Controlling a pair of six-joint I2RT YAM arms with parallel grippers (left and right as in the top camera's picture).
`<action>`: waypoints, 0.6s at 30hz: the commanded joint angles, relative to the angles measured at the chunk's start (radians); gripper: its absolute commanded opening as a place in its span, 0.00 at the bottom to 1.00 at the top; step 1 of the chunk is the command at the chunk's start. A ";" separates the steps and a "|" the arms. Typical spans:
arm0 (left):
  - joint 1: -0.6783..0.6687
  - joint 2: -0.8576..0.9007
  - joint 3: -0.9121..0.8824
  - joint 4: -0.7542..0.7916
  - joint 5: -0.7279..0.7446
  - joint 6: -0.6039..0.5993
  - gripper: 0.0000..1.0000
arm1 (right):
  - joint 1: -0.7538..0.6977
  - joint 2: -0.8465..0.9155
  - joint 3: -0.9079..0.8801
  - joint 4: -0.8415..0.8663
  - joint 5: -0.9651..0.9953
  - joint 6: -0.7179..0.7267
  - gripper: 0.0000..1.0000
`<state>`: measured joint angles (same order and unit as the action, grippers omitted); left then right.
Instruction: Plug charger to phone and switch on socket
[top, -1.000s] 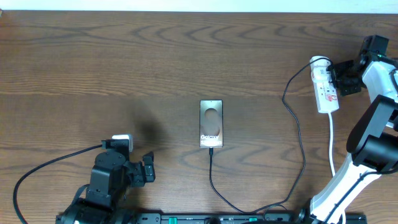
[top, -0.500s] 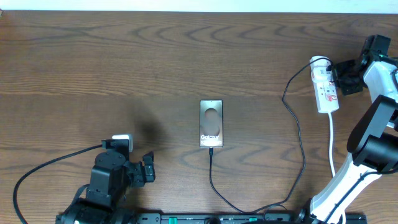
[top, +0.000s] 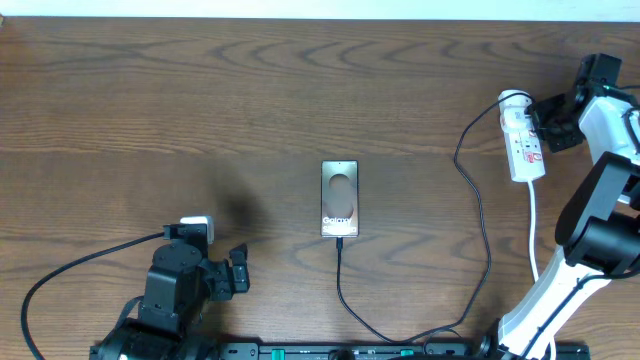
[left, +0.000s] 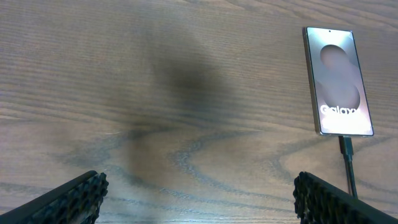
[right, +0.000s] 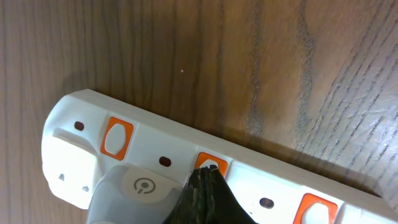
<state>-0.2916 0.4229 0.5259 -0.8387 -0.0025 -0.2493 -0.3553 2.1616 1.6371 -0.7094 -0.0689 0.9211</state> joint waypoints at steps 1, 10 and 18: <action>-0.001 -0.001 0.001 -0.003 -0.008 0.017 0.98 | 0.045 0.018 0.031 -0.006 0.006 -0.021 0.01; -0.001 -0.001 0.001 -0.003 -0.008 0.017 0.98 | 0.070 0.018 0.031 -0.027 0.065 -0.040 0.01; -0.001 -0.001 0.001 -0.003 -0.008 0.016 0.98 | 0.060 0.018 0.031 -0.027 0.059 -0.047 0.01</action>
<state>-0.2916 0.4229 0.5259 -0.8387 -0.0025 -0.2493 -0.3023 2.1616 1.6417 -0.7441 0.0368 0.8906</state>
